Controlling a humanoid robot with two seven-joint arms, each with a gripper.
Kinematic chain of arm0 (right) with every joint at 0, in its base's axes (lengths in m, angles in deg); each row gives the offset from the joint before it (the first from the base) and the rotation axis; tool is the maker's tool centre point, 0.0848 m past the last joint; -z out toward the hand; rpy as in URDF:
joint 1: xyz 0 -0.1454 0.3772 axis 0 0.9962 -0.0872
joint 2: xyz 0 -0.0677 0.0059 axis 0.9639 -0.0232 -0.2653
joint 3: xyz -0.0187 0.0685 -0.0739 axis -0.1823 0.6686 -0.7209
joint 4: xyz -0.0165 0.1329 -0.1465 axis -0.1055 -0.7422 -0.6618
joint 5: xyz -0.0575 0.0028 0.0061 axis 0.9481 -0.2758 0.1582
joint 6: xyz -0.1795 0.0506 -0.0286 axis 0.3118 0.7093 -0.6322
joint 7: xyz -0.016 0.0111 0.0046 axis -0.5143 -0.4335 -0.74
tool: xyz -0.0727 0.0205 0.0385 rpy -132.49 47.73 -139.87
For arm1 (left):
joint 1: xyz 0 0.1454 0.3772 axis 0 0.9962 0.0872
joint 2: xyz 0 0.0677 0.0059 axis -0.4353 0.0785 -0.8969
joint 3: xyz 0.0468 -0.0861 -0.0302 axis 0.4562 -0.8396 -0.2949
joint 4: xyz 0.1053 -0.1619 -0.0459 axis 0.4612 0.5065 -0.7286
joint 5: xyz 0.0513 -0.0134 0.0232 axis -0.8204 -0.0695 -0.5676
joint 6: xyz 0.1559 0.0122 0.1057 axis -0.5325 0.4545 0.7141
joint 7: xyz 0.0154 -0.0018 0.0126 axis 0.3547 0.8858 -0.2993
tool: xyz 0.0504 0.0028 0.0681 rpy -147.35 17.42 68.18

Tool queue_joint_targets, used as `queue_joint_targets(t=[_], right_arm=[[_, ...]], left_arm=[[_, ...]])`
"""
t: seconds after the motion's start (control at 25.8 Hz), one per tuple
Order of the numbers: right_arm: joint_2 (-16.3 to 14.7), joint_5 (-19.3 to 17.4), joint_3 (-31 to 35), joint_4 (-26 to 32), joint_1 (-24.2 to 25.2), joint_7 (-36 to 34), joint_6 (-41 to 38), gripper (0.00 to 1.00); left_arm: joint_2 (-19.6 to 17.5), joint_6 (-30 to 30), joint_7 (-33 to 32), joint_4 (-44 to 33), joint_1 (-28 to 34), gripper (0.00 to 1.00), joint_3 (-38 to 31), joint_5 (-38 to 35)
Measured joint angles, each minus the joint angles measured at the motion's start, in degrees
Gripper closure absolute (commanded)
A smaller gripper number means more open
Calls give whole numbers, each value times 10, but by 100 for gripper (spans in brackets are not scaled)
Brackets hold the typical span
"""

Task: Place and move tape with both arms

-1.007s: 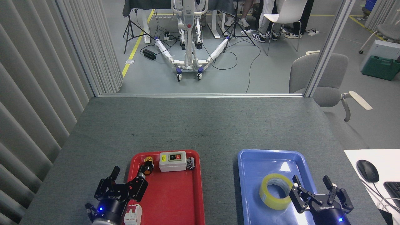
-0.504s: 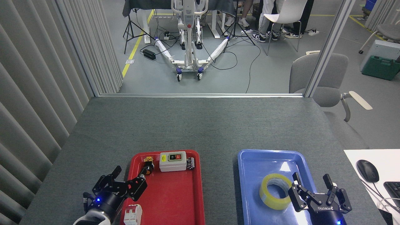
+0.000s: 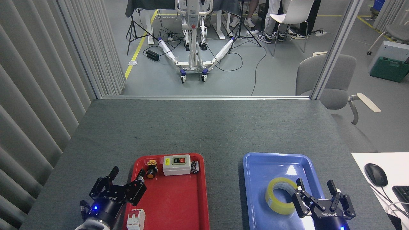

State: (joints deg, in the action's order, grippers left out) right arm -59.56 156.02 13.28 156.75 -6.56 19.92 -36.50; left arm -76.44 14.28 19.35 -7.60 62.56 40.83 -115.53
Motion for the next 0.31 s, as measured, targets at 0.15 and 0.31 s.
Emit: queue_joint_targets(t=[0.15, 0.31], right_arm=[[5, 0, -2, -4, 0, -2, -2, 0], [6, 1, -2, -6, -1, -1, -3, 0]], left_arm=[[3, 1, 2, 14, 1, 0, 0, 0], [9, 2, 1, 25, 0, 0, 0, 0]])
